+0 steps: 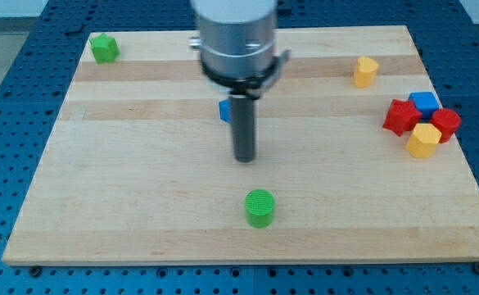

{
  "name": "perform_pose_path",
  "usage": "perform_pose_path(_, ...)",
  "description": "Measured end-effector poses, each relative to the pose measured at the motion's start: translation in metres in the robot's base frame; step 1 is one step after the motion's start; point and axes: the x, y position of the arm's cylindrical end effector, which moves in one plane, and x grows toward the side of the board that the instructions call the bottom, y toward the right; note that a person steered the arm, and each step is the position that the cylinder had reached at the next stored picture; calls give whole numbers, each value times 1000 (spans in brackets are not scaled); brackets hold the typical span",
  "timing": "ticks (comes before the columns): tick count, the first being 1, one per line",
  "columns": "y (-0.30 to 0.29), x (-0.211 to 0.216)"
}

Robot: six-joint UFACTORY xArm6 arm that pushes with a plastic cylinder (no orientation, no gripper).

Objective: Push the blue triangle closer to the green star

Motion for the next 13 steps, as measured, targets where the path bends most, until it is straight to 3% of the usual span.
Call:
perform_pose_path(3, -27, -58)
perform_pose_path(7, -57, -80)
perform_pose_path(9, -52, -118)
perform_pose_path(11, -87, -150)
perform_pose_path(13, -23, -142)
